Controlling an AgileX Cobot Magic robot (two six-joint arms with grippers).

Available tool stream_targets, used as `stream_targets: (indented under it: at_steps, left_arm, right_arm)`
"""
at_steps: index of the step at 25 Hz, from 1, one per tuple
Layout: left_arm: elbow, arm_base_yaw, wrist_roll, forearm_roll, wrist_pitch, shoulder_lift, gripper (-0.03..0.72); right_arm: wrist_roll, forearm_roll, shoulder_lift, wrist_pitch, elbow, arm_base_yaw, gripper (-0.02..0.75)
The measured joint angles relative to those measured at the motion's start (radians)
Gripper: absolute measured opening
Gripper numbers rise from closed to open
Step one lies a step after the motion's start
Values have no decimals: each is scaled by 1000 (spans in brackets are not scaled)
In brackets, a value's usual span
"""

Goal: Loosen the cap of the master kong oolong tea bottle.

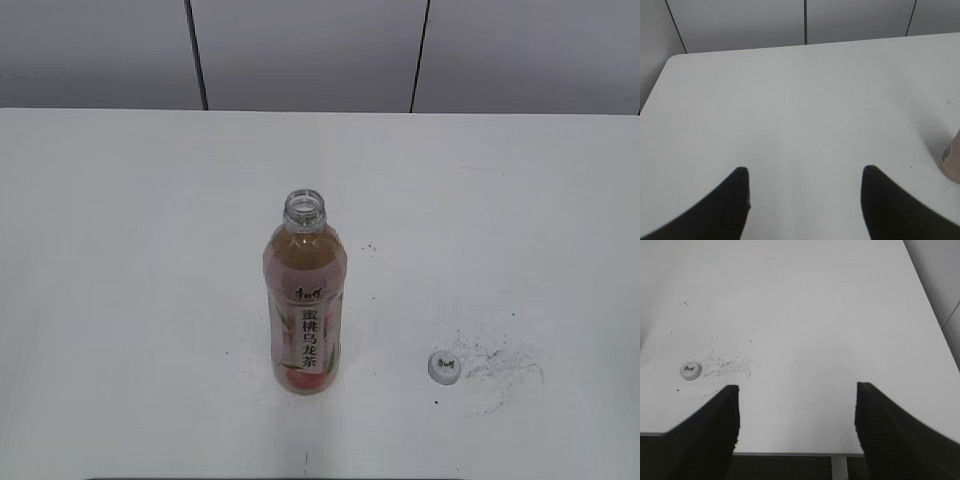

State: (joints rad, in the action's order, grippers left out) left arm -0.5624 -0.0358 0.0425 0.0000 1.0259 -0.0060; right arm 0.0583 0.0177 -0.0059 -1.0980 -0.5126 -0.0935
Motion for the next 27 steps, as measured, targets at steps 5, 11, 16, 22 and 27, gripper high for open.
stream_targets:
  at_steps: [5,11,16,22,27]
  left_arm:
    - [0,2,0,0,0,0,427]
    - [0,2,0,0,0,0,427]
    - [0,2,0,0,0,0,427]
    - [0,2,0,0,0,0,427]
    - [0,2,0,0,0,0,427]
  right_arm:
    - [0,0,0,0,0,0,540]
    - [0,0,0,0,0,0,539]
    - [0,0,0,1,0,0,539]
    - [-1,0,0,1,0,0,539]
    - [-1,0,0,1,0,0,539]
